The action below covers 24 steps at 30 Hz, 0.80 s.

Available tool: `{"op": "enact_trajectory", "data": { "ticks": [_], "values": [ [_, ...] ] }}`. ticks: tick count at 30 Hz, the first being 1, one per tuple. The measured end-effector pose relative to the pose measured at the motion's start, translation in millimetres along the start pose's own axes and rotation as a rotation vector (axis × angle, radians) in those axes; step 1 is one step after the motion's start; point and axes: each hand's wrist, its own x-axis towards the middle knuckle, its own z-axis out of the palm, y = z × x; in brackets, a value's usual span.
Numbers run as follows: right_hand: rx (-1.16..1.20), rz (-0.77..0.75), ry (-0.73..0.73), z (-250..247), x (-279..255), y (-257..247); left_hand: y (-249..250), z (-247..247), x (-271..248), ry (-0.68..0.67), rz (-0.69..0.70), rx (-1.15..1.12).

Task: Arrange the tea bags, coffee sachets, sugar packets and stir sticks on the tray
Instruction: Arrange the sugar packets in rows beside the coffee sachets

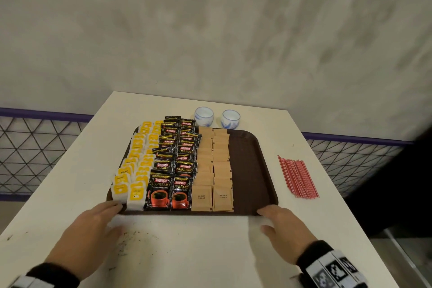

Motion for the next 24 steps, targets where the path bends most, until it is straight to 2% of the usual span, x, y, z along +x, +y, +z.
{"op": "enact_trajectory", "data": {
  "ticks": [6,9,11,13,14,17,20,22,24],
  "values": [
    [-0.015,-0.048,0.003,7.3,-8.3,8.1,-1.4,-0.8,-12.1,-0.021,0.039,0.077],
    [-0.005,-0.050,-0.026,10.8,-18.3,15.4,-4.7,-0.3,-20.7,-0.021,0.044,0.017],
    [-0.007,-0.104,-0.012,16.8,-25.2,22.2,-9.0,3.1,-31.0,-0.010,0.049,-0.016],
    [-0.003,-0.108,-0.011,21.9,-35.1,24.1,-13.9,7.9,-40.5,-0.129,0.021,0.001],
    [-0.030,-0.114,-0.002,26.2,-38.4,28.2,-19.7,11.9,-45.4,-0.141,-0.005,0.009],
    [-0.027,-0.127,0.051,30.4,-54.7,29.0,-24.4,17.1,-61.4,-0.148,-0.024,0.002],
    [0.016,-0.110,0.003,31.7,-71.6,29.4,-21.8,13.7,-77.5,-0.099,0.007,0.001],
    [0.018,-0.170,0.038,35.3,-79.1,33.6,-25.6,11.9,-87.5,-0.113,0.037,-0.007],
    [-0.001,-0.154,-0.015,34.7,-88.3,29.9,-32.7,14.8,-92.5,-0.160,0.038,0.012]
  ]
}}
